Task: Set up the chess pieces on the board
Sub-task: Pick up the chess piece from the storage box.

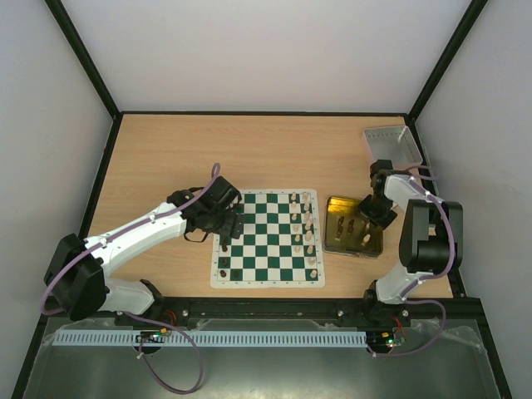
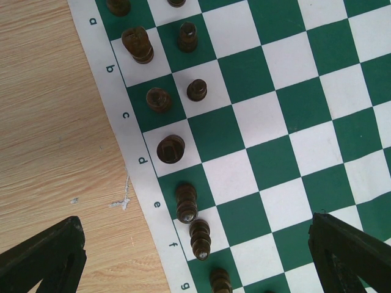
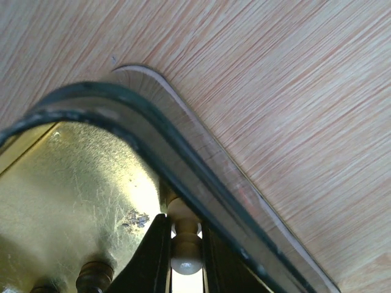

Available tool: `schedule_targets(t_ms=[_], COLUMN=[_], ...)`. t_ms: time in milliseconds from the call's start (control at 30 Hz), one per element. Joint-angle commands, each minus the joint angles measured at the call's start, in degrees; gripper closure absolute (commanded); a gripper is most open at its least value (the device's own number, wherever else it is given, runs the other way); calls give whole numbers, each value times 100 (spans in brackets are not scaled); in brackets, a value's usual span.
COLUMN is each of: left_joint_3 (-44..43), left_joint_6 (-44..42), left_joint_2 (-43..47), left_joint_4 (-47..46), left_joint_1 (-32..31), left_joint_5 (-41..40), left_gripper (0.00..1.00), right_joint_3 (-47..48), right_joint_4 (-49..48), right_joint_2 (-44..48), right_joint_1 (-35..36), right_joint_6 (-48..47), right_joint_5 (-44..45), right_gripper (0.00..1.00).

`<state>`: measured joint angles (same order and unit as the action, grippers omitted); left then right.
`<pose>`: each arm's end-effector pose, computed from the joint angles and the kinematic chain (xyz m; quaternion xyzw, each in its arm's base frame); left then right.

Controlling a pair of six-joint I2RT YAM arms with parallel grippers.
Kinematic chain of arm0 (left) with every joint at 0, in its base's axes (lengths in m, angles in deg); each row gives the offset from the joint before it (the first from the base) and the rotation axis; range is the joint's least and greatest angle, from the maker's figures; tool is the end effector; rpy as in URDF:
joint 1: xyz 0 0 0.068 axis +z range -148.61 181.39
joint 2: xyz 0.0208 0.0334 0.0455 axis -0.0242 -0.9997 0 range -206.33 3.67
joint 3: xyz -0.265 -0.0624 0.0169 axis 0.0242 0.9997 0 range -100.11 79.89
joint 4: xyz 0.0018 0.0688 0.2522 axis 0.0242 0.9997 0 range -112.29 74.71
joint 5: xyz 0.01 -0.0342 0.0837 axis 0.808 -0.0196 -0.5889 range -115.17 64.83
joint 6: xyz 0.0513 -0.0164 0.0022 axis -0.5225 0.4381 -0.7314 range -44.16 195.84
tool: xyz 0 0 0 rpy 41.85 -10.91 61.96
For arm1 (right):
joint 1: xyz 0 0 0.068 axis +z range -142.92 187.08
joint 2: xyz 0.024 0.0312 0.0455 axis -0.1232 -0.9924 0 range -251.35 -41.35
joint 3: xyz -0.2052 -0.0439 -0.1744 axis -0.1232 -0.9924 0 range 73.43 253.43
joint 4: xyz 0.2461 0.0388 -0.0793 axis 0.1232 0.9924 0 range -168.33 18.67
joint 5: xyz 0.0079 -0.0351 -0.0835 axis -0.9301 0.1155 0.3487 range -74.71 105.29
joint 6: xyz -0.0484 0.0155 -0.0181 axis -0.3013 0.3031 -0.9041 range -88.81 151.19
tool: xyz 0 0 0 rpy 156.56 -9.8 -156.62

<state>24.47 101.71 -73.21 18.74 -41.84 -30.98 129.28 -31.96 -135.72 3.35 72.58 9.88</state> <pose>0.1923 -0.1759 0.2397 0.1345 0.9608 -0.0941 0.2234 0.2786 -0.0147 0.1620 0.3809 0.9223 0.0590 0.0270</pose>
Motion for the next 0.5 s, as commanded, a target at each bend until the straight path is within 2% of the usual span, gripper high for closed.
schedule_targets(t_ms=[0,133,300,467], left_joint_3=[49,49,46,49], left_joint_6=[-62,-59,-64,-59], left_joint_2=[4,-10,-44,-53], left_joint_4=[28,27,27,37], left_joint_1=[-19,-18,-19,-19], left_joint_5=[0,4,9,0], left_gripper=[1,1,1,1], right_joint_3=[136,242,100,372], right_joint_4=[220,408,403,913], right_joint_2=[355,635,1013,1326], right_joint_1=[-18,71,538,1653], right_joint_6=[-22,-108,-159,-179], right_joint_5=[355,487,351,578], right_gripper=[96,96,96,96])
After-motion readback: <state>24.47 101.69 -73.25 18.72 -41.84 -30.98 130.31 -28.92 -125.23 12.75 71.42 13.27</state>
